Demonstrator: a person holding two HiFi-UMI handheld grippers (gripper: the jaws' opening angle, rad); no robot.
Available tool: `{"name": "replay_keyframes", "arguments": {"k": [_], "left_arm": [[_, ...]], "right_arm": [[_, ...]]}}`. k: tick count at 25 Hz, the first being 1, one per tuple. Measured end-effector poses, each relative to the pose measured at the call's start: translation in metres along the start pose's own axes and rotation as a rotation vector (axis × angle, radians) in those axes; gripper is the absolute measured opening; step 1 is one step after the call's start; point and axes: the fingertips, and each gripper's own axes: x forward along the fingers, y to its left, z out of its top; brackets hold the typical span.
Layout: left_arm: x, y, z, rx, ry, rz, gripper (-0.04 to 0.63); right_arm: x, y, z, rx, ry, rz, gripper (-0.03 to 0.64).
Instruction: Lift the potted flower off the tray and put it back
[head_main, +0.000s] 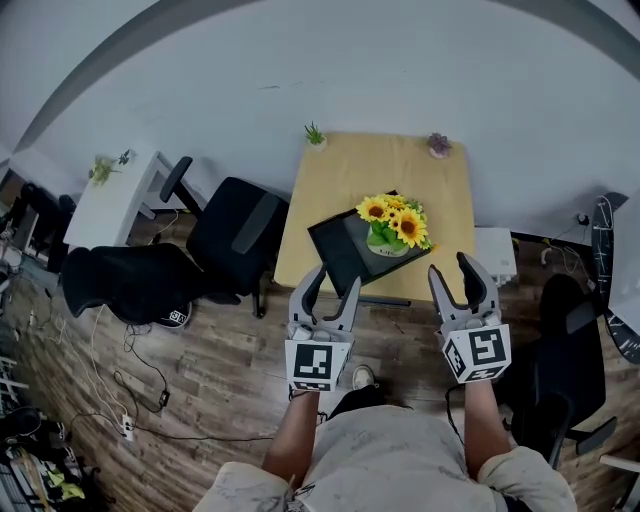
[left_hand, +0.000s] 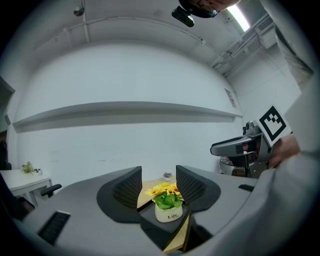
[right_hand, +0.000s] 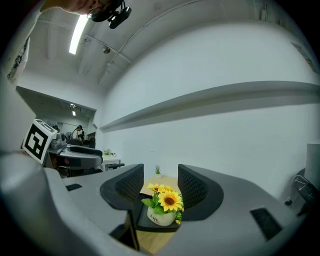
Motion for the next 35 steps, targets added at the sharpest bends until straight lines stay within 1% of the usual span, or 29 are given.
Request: {"name": "replay_keyframes", "arguments": {"k": [5, 11, 18, 23, 26, 35], "left_arm": [[0.019, 0.021, -0.006, -0.008, 0.008, -0.025, 0.209], [0.036, 0.047, -0.008, -0.004, -0.008, -0.051, 0.209], [0.053, 0.068, -0.008, 0.010, -0.035, -0.104, 0.209], [0.061, 0.073, -0.013, 0.005, -0.043, -0.132, 0.209], [0.063, 0.071, -0.016, -0.007, -0.033, -0.147, 0.209], [0.085, 0.059, -0.019, -0.005, -0.046, -0.171, 0.209]], "right_arm": [[0.031, 0.006, 0.003, -0.011, 0.003, -0.010, 0.215], [0.060, 0.013, 0.007, -0.027, 0.001, -0.028, 0.215], [0.084, 0.020, 0.013, -0.042, -0.012, -0.063, 0.215], [0.088, 0.025, 0.012, -0.066, -0.002, -0.079, 0.215], [0.089, 0.023, 0.013, -0.071, 0.002, -0.089, 0.215], [0.096, 0.004, 0.010, -0.080, 0.000, -0.099, 0.215]]}}
